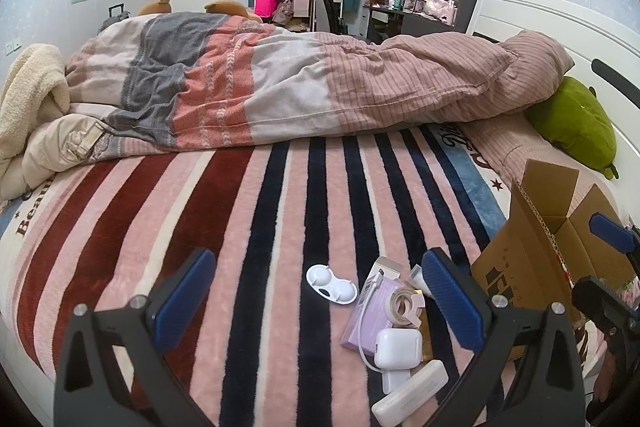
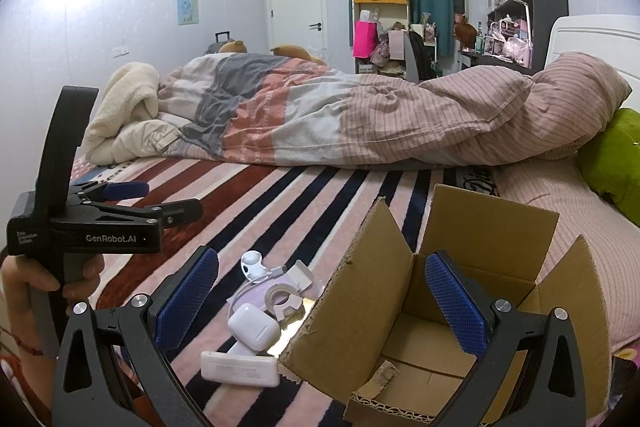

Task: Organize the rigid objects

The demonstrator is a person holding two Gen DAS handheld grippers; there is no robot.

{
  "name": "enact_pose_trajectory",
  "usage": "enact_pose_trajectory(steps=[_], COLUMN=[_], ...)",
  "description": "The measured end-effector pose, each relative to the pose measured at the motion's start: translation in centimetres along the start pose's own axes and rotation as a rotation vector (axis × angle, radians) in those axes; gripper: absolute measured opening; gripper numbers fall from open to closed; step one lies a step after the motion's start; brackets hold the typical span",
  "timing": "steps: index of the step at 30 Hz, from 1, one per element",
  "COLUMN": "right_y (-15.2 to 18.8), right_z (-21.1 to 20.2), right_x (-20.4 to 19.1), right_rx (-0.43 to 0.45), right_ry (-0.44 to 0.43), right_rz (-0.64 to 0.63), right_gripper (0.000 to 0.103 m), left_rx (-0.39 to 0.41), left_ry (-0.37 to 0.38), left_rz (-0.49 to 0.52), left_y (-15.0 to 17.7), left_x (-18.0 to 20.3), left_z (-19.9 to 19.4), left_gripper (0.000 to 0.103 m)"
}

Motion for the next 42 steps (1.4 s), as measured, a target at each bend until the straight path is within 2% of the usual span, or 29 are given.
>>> enact_pose_trajectory(steps=[8, 13, 16, 18, 19, 23, 28, 31, 33, 37, 42], right_y=[0.2, 0.1, 0.6, 1.3, 1.8, 5.4, 10.1, 12.2, 13.1, 14.0, 13.6], right_z=[-0.5, -2.0, -2.9, -3.0, -2.8, -0.1, 4.7, 7.2, 8.0, 9.2, 8.3], right_x=[-0.4, -1.4, -4.4, -6.8, -8.4, -12.7, -13.8, -13.2, -12.6, -12.0, -12.0], right_rx=[-0.008, 0.008, 0.007, -0.002, -0.015, -0.107, -0.242, -0.32, -0.348, -0.365, -0.351], right_ry=[-0.004, -0.023, -0.077, -0.121, -0.161, -0.259, -0.177, -0.119, -0.101, -0.109, -0.083], right_rz=[-0.011, -0.043, -0.097, -0.123, -0.127, -0.095, -0.101, -0.085, -0.052, 0.007, -0.033], right_gripper=[0.103, 0.103, 0.1, 0.086, 0.083, 0.083, 0.083, 0.084, 0.089, 0.089, 0.085], left_rx=[0.01, 0.025, 0.029, 0.028, 0.028, 0.055, 0.016, -0.001, -0.03, -0.086, -0.142], left_ry=[0.003, 0.044, 0.047, 0.054, 0.055, 0.041, 0.086, 0.078, 0.077, 0.088, 0.195], left_rz=[0.017, 0.038, 0.045, 0.066, 0.078, 0.081, 0.075, 0.088, 0.091, 0.074, 0.067], left_y=[-0.7, -1.3, -1.1, -0.9, -0.8, -0.2, 1.0, 1.7, 2.3, 3.4, 4.7], left_x=[1.0, 2.4, 2.3, 2.0, 1.8, -0.1, -2.3, -3.8, -4.7, -5.8, -5.2], left_z=[-0.3, -1.2, -1.1, -0.9, -0.7, -0.1, 0.6, 1.1, 1.5, 2.2, 2.4], left_gripper=[0.103, 0.103, 0.103, 0.103, 0.103, 0.103, 0.103, 0.103, 0.103, 0.103, 0.102])
Point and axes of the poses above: each gripper's, at about its wrist camera, not at the fingertips, and z roughly the way its jaws point, x to its right, y to its underside, the point moved 10 cm from there along z, roughly the way its jaws point, and after that the axes turned 14 degrees about -z, right-handed, at the moved point
